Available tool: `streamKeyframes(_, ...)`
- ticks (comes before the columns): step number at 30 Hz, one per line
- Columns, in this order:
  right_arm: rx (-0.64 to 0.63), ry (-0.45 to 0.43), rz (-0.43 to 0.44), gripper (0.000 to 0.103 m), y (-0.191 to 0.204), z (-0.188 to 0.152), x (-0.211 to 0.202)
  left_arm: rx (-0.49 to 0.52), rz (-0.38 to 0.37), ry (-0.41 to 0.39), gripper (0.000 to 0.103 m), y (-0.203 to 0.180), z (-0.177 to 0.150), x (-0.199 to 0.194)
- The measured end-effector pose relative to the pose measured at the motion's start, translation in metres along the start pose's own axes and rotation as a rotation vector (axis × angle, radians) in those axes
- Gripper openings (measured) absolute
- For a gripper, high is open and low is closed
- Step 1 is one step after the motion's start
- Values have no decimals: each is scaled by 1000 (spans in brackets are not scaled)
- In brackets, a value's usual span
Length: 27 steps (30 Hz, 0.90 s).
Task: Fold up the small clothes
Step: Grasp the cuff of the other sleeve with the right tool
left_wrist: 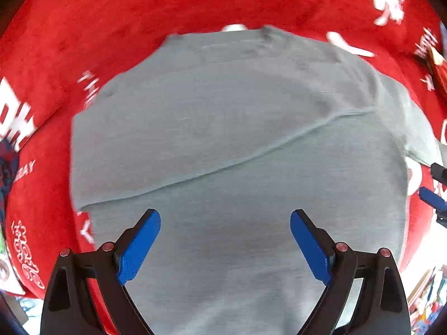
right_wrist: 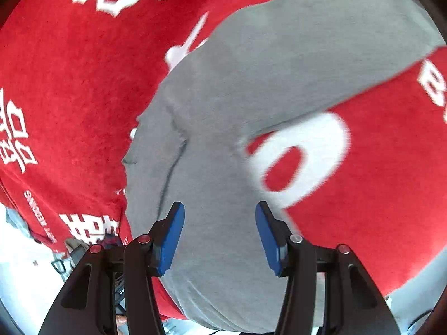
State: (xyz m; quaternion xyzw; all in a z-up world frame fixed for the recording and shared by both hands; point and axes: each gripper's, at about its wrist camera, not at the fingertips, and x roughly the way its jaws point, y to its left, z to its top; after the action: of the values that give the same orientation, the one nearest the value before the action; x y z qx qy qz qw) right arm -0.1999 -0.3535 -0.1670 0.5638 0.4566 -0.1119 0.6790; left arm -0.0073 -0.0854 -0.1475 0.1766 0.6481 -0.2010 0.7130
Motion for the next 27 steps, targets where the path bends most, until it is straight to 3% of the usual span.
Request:
streamKeyframes(11,136,-107,28,57,-64,35,-53,16,-77,7,94,-82,34,-3)
streamKeyframes(17,220,-169,38,57,-99,52,-70,-1,-48,-6,94,-108,47,8)
streamKeyframes(27,430,-415,26,57,-140,60,-116,15,-24,-11,94,-138,67,22)
